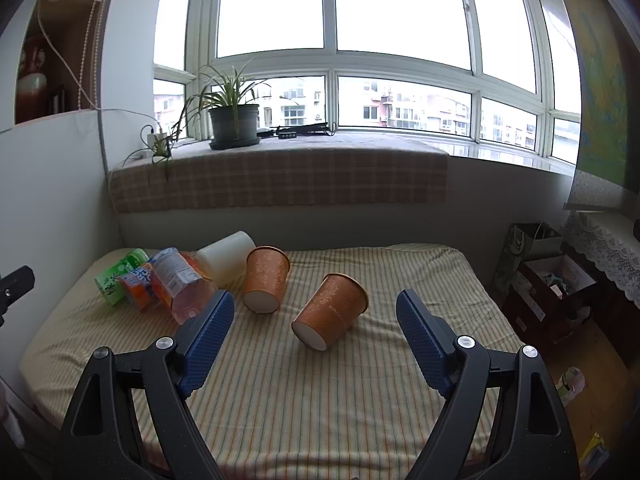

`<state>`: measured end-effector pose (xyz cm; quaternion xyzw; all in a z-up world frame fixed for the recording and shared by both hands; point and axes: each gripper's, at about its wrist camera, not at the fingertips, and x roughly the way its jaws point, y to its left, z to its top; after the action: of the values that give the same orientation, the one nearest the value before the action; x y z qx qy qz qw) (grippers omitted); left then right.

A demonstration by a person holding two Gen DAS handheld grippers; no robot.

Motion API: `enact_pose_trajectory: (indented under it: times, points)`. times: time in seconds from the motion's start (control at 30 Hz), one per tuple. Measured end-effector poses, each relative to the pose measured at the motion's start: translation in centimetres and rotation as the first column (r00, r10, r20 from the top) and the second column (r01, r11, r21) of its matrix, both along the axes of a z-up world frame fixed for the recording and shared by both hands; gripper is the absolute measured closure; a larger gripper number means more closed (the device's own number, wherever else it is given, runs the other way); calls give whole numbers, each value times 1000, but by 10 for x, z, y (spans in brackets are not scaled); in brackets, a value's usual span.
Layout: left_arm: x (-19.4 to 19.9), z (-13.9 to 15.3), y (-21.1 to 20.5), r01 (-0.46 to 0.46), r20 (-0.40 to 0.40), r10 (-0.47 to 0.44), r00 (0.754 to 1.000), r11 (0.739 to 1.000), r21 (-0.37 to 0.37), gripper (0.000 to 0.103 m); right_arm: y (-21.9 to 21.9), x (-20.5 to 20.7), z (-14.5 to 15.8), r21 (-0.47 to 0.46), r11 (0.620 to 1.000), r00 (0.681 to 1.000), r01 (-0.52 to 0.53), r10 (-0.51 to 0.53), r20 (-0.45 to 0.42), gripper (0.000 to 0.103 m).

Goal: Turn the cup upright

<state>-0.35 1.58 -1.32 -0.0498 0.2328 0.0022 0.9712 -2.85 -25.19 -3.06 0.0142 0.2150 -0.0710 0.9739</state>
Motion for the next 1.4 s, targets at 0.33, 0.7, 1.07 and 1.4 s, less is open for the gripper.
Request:
enact_pose_trajectory:
  times: [0.33, 0.7, 1.07, 1.4]
  points:
    - [1, -4, 14, -29, -15, 29, 999, 1000, -7, 0, 12, 11, 0, -17, 999, 999, -50, 50, -2, 20]
    - [-1, -17, 46, -100, -39, 100, 994, 995, 13, 0, 48, 58, 6, -43, 946, 947, -322, 322, 4, 20]
    - [-7, -32, 76, -163, -77, 165, 983, 986, 29, 0, 113, 142, 12, -186, 788, 809, -587, 569, -146, 20]
    - [-7, -45, 93, -189, -102, 190, 976, 982, 25, 0, 175, 214, -3, -329, 562, 651, -759, 666, -364, 20]
